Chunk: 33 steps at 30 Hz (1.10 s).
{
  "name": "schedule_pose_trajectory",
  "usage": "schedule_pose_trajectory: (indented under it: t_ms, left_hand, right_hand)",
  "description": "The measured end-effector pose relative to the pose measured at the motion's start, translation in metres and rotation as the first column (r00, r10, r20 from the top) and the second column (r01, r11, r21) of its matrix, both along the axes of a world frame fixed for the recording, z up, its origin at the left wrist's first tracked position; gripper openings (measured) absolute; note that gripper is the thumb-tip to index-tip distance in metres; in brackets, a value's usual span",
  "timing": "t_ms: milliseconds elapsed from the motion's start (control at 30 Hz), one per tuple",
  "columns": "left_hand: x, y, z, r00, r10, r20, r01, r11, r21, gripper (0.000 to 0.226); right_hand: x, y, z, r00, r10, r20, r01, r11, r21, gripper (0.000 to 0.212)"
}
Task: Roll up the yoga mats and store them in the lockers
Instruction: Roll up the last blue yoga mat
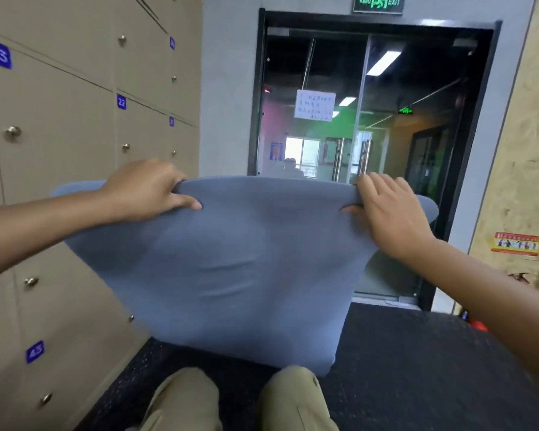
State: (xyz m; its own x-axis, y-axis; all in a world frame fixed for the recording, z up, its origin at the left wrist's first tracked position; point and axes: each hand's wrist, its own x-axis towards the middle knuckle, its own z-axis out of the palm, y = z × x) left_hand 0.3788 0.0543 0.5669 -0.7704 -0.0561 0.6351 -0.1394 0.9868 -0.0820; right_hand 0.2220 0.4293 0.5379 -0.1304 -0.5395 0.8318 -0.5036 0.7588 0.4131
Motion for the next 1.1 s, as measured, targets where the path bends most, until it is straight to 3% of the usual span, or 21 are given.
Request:
schedule_pose_trajectory:
  t_ms: [267, 433, 567, 633, 733, 933, 1000, 1100]
  left_hand:
    - [0.072, 0.006, -0.118, 0.988, -0.05, 0.149, 0.054, 0.998, -0.023, 0.055]
    - [0.103, 0.015, -0.172, 0.948, -0.146, 0.283, 0.133, 0.989, 0.066, 0.053]
    - [0.127, 0.015, -0.207, 0.922, -0.223, 0.317, 0.205, 0.975, 0.09, 0.082]
    - [0.14, 0.012, -0.229, 0.912, -0.254, 0.321, 0.227, 0.967, 0.118, 0.084]
    - [0.158, 0.014, -0.258, 0.876, -0.308, 0.371, 0.277, 0.951, 0.135, 0.078]
    - [0.183, 0.039, -0.301, 0.735, -0.609, 0.299, 0.448, 0.767, 0.459, 0.034]
    - [0.186, 0.044, -0.317, 0.713, -0.647, 0.272, 0.444, 0.716, 0.539, 0.024]
    - [0.185, 0.05, -0.335, 0.713, -0.642, 0.283, 0.424, 0.716, 0.555, 0.019]
  right_hand:
    - [0.107, 0.032, -0.124, 0.98, -0.024, 0.196, 0.01, 0.997, 0.071, 0.025]
    - [0.149, 0.018, -0.182, 0.95, 0.046, 0.309, -0.085, 0.99, 0.114, 0.027]
    - [0.174, -0.002, -0.215, 0.874, 0.193, 0.445, -0.246, 0.967, 0.066, 0.027]
    - [0.184, -0.008, -0.229, 0.842, 0.237, 0.485, -0.295, 0.954, 0.047, 0.028]
    - [0.195, -0.01, -0.251, 0.771, 0.261, 0.581, -0.334, 0.942, 0.019, 0.026]
    - [0.21, 0.001, -0.298, 0.663, 0.286, 0.691, -0.39, 0.921, -0.007, 0.04]
    - [0.213, 0.001, -0.312, 0.651, 0.286, 0.703, -0.384, 0.923, -0.019, 0.045]
    - [0.216, 0.001, -0.327, 0.636, 0.277, 0.72, -0.383, 0.924, -0.017, 0.042]
